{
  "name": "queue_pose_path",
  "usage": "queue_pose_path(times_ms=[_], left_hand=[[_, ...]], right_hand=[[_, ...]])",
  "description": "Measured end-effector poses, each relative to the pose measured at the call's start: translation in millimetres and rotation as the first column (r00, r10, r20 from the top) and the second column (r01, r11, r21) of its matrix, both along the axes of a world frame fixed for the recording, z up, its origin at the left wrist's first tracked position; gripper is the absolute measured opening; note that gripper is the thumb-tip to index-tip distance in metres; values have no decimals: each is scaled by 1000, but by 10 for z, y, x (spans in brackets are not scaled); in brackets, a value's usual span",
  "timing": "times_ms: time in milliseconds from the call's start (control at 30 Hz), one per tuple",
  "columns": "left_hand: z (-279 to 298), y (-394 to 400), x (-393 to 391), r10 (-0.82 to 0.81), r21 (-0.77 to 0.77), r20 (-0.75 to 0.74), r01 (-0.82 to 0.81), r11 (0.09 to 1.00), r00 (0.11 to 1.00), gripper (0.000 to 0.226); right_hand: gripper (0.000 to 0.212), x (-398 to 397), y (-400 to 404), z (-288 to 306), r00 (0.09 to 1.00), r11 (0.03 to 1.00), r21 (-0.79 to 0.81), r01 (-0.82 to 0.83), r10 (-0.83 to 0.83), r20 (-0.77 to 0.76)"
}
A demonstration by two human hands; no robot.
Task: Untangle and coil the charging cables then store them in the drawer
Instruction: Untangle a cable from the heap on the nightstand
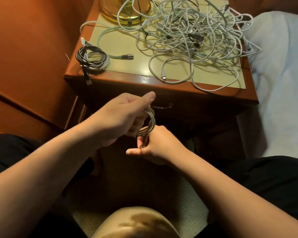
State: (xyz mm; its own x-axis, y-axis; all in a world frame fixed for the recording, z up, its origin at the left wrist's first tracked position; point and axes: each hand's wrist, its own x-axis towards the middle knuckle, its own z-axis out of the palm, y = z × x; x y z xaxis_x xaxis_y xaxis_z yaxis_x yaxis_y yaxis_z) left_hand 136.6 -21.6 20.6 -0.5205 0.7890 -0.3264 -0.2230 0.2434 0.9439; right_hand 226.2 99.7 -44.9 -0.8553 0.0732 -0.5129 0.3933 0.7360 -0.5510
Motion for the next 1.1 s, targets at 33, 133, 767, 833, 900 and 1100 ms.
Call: queue_pose_path(times_ms=[33,133,767,833,900,1100], left_hand=[[-38,-3,-47,24,-15,14,-24,1000,1000,54],[-92,33,-93,74,1,41,-74,997,996,54],[78,327,49,144,68,-316,-129,989,938,26],[70,358,71,117,93,-322,-92,991,939,22],[45,367,95,84,86,-314,-60,995,946,22],[-80,351,55,168,162,-273,-127,979,947,37]], right_hand=[[46,-7,64,97,999,999,-40,-18,19,30],[58,-6,286,376,997,974,-214,-70,72,-1],[11,143,581,715,923,582,-810,77,-349,-162],[18,150,592,745,949,483,-870,103,-309,-59],[28,168,597,726,966,538,-838,90,-253,-58],[32,123,555,669,917,550,-808,214,-398,-28]])
